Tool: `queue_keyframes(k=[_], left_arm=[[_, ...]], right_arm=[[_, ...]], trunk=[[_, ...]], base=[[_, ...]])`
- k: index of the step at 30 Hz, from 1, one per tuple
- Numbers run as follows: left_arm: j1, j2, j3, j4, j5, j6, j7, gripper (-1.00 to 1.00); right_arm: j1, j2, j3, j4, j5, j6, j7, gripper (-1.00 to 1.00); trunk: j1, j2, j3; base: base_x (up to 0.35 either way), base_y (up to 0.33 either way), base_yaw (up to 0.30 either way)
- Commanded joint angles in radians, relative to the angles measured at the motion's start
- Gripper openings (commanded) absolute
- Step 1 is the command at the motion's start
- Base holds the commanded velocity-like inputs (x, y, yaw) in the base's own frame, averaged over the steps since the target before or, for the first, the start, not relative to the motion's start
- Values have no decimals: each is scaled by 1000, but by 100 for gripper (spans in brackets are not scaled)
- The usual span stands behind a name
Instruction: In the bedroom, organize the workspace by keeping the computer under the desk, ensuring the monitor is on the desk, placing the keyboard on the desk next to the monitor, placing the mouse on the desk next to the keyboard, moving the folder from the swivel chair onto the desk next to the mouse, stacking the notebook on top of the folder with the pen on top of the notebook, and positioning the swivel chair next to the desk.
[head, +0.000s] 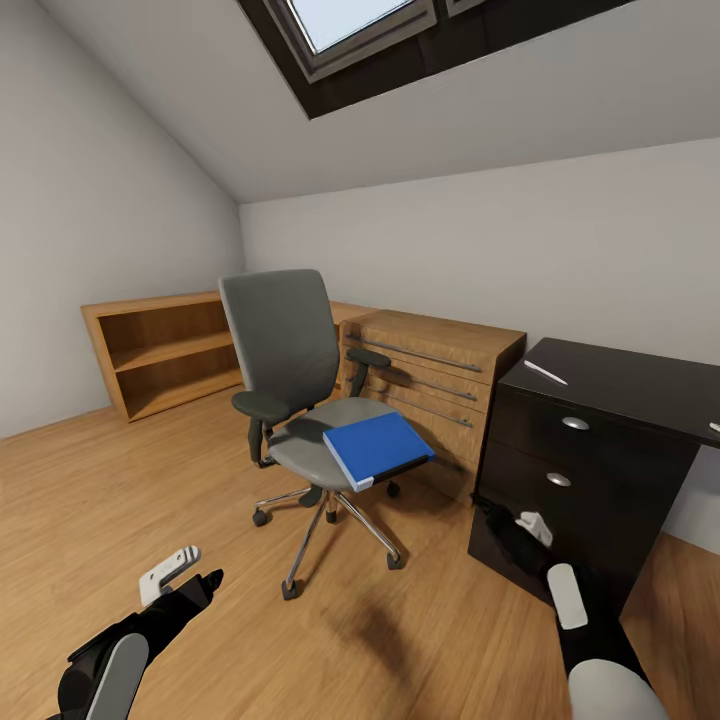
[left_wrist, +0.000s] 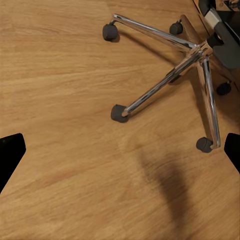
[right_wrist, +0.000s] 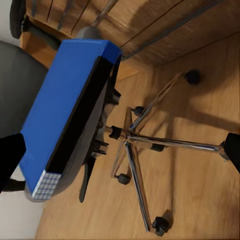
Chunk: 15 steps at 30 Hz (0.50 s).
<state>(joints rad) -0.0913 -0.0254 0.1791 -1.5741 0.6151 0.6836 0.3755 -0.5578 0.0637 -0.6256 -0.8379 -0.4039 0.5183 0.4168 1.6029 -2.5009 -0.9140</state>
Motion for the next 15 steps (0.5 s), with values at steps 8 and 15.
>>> queue_keyframes(k=[8, 15], left_arm=[[-1, -1, 2, -1, 11, 4, 8, 100], [-1, -1, 2, 0, 11, 4, 8, 100]], right_arm=[[-5, -75, -1, 177, -191, -3, 7, 100], [-6, -118, 2, 253, -236, -5, 66, 100]], trunk=[[0, -1, -1], [0, -1, -1]], base=[[0, 0, 0], [0, 0, 0]])
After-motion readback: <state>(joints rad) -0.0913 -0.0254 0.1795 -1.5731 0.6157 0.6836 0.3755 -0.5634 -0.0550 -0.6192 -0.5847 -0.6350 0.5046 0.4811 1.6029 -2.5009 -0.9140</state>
